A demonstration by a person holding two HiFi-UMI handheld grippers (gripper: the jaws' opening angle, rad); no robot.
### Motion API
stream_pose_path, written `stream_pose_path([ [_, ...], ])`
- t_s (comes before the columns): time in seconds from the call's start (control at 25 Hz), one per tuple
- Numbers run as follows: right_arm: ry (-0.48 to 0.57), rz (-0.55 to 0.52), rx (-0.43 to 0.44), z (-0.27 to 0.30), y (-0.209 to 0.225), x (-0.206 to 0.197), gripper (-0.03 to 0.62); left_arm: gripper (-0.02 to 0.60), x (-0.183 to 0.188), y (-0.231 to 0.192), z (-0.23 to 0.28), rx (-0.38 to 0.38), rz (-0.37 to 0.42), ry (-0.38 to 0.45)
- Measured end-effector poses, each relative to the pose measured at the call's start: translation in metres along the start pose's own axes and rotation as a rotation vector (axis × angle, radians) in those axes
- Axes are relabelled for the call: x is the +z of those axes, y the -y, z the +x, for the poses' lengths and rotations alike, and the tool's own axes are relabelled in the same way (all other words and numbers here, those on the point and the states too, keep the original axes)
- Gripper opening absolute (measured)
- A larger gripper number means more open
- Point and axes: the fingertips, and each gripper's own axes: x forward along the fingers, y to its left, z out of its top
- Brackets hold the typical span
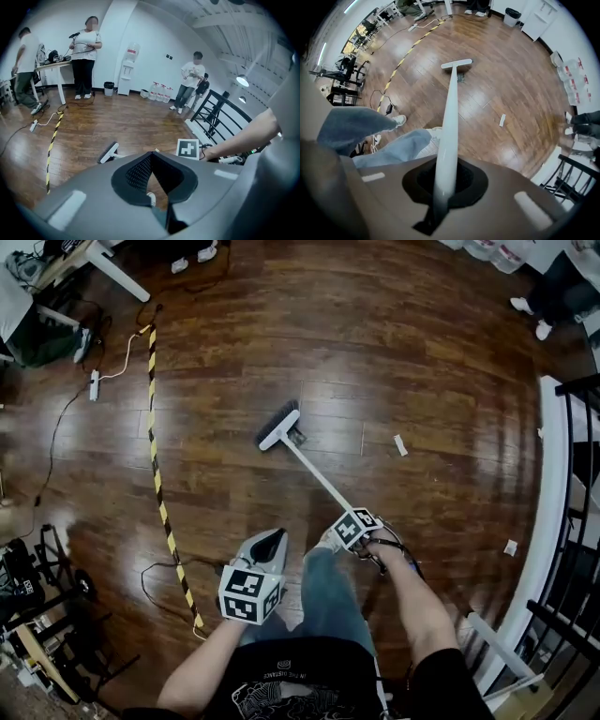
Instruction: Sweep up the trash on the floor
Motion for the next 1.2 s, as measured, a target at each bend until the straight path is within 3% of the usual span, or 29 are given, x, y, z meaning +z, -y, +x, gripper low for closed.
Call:
stream_pose_path([
  [0.24,-0.110,-0.080,-0.099,0.004,0.064,-0.021,0.000,0.005,0.005,0.019,0.037,-0.011,0.009,-0.032],
  [0.52,-0.194,-0.146,-0.226,-0.007,0.137,-0.082,0.000,0.005,0.021,0.042,0.066,-0.045,0.022,-0.039],
  [0.8,-0.315,-0.045,-0.294,-0.014,0.197,-0.173,0.000,0.005,0.035,0.073,0.089,-0.104,0.054,-0.049],
  [1.2,-0.436,0.054,-0.357,-0.028,0.252,-0.266,0.000,0.005,0.042,0.110,0.119,-0.175,0.105,-0.090],
])
